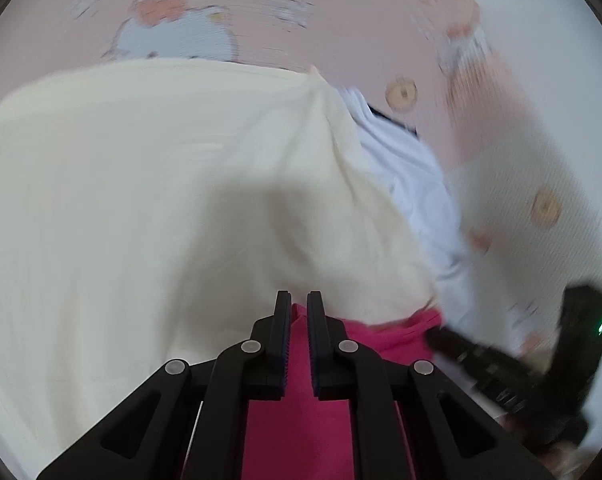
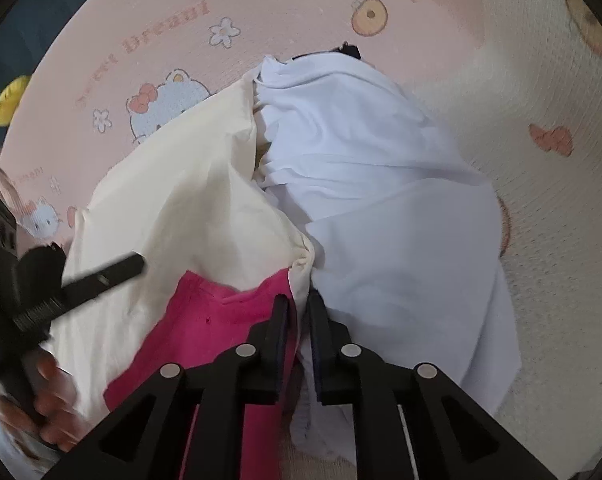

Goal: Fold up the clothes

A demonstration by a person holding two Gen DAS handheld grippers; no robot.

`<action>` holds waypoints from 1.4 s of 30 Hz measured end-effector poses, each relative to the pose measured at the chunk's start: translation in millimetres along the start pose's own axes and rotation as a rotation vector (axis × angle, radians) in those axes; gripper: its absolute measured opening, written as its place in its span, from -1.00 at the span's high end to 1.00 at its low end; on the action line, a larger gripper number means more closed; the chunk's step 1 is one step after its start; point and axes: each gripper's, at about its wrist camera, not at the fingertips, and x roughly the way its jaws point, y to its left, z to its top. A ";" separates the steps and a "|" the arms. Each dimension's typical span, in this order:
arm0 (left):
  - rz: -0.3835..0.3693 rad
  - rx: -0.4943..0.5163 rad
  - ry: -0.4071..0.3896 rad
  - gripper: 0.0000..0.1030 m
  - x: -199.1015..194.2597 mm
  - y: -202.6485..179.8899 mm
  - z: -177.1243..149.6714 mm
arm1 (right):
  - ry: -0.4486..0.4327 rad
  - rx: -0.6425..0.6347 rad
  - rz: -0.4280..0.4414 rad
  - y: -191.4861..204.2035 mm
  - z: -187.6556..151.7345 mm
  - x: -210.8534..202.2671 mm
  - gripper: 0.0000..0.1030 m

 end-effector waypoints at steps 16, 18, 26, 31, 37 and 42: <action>-0.144 -0.401 0.082 -0.43 -97.0 172.5 -92.6 | -0.176 0.014 -0.037 34.4 -44.3 -70.1 -0.11; -0.096 -0.369 0.085 -0.43 -106.1 168.1 -105.7 | -0.208 0.029 -0.035 33.2 -54.5 -81.5 -0.11; -0.052 -0.229 0.133 -0.43 -121.1 131.7 -143.0 | -0.260 0.044 -0.005 26.7 -119.5 -117.9 -0.14; -0.033 -0.167 0.123 -0.43 -130.0 113.0 -149.9 | -0.236 0.026 0.005 30.3 -151.7 -118.2 -0.14; 0.046 -0.033 0.109 -0.43 -134.1 85.6 -159.3 | -0.253 0.156 0.148 14.2 -187.7 -114.0 -0.15; 0.122 0.110 0.105 -0.43 -131.3 64.2 -173.2 | -0.216 0.239 0.252 1.5 -209.4 -103.2 -0.15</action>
